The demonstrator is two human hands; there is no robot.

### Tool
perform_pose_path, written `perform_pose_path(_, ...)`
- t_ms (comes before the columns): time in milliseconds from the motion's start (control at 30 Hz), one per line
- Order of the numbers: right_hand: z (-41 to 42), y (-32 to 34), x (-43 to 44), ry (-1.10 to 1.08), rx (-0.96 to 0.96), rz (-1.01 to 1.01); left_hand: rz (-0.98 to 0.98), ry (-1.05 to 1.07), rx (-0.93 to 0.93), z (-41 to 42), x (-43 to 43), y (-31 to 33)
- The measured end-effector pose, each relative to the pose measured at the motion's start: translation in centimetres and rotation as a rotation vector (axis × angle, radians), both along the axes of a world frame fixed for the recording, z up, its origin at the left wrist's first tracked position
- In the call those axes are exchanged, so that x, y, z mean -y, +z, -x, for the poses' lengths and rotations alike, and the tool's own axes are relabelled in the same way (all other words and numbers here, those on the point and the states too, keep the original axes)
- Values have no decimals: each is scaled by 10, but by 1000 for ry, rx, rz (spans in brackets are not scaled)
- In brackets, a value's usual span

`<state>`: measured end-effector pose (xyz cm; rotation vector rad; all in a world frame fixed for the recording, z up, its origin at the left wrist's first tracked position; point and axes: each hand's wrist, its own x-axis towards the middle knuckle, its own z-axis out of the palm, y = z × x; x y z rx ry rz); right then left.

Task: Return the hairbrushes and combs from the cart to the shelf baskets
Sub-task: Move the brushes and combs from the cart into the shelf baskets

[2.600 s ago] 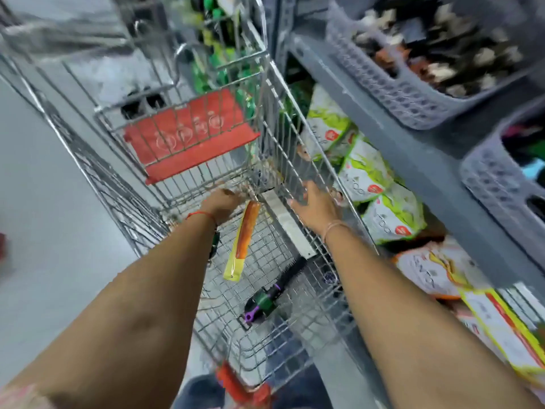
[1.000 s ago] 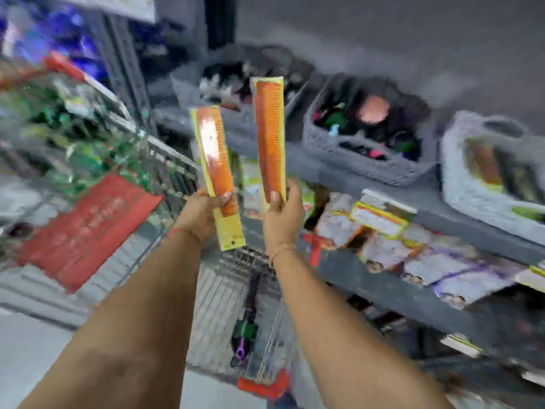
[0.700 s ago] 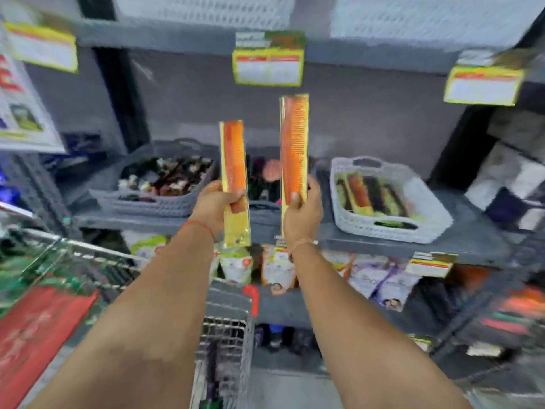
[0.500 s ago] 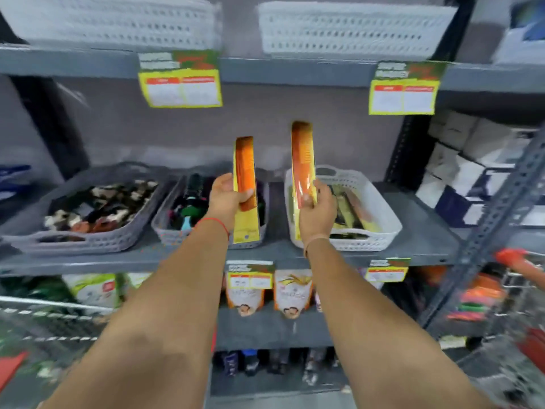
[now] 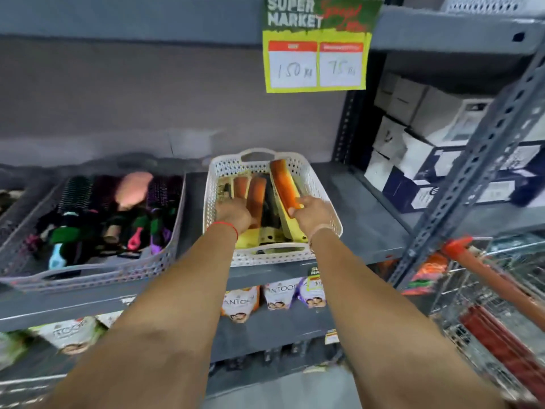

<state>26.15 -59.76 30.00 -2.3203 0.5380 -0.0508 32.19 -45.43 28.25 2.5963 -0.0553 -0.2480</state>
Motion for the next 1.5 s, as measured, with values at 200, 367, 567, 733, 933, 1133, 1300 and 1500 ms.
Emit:
perform_pose_path(200,-4,-1,-15,19,-57,317,-272,-143,141,8,-24,-3)
perform_pose_path(367,10,30,-90,55,363,289,171,73,500,57,-106,39)
perform_pose_path(567,73,47,-286,435,594,-125,332,552,499,154,-289,36)
perform_pose_path(733,115,-12,-421,720,381,-273,560,1029,305,254,-434,-24)
perform_pose_path(933,121,-129,-505,999,-9,-159,576,1208,-59,307,-492,-137)
perform_pose_path(1133,101,-239,-532,1221,-503,133,544,1307,-417,308,-489,-254)
perform_pose_path(1300,101,-310,-507,1209,-821,340,434,1549,-549,321,-470,-340)
perform_pose_path(1500,134,-366,-469,929,-796,312,277,1799,-526,337,-467,-385)
